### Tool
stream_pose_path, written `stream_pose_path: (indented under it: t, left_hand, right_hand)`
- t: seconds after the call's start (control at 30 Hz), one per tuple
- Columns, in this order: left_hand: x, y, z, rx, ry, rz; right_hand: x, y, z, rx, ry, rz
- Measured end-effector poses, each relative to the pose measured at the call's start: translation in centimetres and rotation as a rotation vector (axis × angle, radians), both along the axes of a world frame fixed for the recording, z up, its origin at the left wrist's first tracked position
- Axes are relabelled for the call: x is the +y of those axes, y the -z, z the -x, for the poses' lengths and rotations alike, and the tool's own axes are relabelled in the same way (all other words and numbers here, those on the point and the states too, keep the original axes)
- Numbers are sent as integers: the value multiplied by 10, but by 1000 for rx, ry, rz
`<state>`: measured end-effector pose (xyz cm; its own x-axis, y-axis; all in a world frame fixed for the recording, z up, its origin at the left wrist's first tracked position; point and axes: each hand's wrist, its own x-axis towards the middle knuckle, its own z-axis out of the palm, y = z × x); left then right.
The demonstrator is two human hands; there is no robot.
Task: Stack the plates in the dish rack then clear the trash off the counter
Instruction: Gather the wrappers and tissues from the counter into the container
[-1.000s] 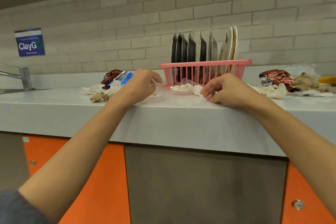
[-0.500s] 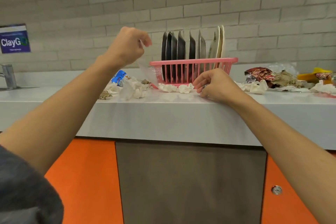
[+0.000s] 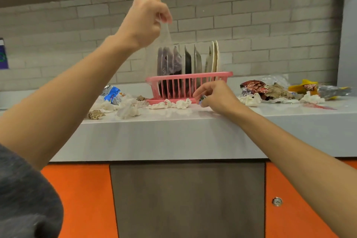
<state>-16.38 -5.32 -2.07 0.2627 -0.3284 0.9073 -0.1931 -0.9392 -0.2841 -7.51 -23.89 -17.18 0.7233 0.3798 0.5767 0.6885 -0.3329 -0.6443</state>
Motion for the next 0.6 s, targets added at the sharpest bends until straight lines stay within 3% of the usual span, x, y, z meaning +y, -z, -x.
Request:
stream_pose_path:
  t: [0.2,0.37,0.53,0.6]
  left_hand:
    - [-48,23,47,148,283,147]
    - [-77,65,61,345,229,201]
    - [-106,140,62,692,691,130]
    - [-108,178,50,878,792,221]
  right_hand:
    - [-38,-6,17,-127,-59,-130]
    - [-78,18,39,-128,-116,-172]
    - [-103,73,62,-8,-220,-54]
    - [-112,100,68,77,-233,-10]
